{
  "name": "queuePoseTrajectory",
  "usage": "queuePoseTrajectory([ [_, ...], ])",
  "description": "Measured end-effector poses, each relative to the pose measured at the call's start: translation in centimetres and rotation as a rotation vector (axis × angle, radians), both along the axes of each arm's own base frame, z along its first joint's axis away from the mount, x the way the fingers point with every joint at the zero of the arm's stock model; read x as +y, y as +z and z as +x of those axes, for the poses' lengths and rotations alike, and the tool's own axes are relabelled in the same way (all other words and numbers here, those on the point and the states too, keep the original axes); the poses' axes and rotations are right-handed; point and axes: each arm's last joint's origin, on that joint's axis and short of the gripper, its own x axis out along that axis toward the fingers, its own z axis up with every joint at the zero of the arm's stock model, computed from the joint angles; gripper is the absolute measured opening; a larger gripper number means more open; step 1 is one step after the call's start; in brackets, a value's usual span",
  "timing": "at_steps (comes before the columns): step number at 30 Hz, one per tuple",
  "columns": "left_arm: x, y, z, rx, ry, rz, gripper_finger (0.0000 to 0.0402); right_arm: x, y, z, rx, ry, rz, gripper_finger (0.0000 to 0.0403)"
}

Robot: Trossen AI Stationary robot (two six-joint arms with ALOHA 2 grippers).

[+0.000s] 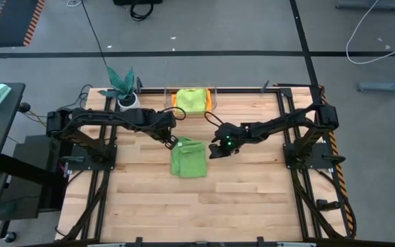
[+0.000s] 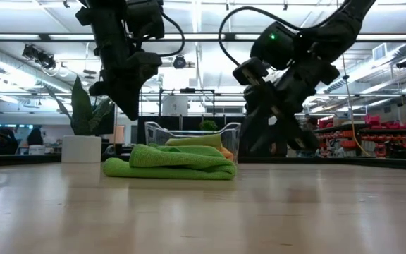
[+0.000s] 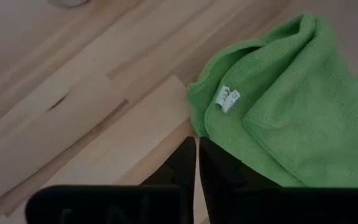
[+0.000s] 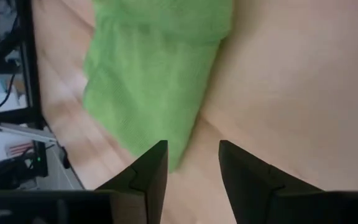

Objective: Fold microfiber towels
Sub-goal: Put the green towel into the transparent bin

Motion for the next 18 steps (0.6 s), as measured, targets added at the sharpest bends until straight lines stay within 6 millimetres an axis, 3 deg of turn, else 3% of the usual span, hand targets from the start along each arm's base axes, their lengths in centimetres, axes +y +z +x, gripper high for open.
queuePoseTrajectory([
  [9,0.1,0.1,0.2,-0.024,0.015,0.000,0.0008,-1.6,-0.5,-0.6,-0.019,-0.021,0.014,0.0151],
  [18,0.2,0.2,0.6,-0.068,0.022,0.005,0.0033,-1.6,-1.3,-0.2,-0.027,0.014,0.048,0.0151],
])
